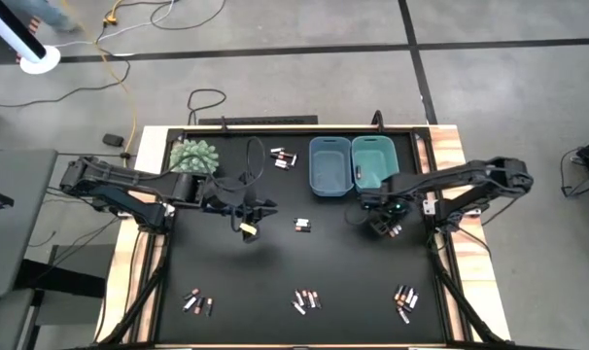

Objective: Sort batteries
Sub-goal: Put the silver battery into the blue bin

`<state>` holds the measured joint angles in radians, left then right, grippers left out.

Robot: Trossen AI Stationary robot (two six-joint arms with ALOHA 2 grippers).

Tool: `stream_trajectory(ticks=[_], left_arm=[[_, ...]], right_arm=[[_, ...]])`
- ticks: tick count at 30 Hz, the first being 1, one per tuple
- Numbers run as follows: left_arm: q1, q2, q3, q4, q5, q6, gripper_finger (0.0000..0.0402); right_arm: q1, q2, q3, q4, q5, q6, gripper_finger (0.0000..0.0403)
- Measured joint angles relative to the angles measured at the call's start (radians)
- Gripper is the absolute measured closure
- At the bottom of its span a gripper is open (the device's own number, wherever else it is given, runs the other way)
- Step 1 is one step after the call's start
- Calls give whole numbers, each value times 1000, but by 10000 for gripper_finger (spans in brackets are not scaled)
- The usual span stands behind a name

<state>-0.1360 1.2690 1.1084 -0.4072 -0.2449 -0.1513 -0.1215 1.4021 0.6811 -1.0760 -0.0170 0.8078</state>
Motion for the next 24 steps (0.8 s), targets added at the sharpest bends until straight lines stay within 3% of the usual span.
stream_trajectory(ticks=[18,24], left_arm=[[0,0,0,1,0,-3,331],[0,0,0,1,0,-3,331]], right_arm=[[-6,60,0,69,-4,-8,281],[-6,60,0,61,-4,-13,304]])
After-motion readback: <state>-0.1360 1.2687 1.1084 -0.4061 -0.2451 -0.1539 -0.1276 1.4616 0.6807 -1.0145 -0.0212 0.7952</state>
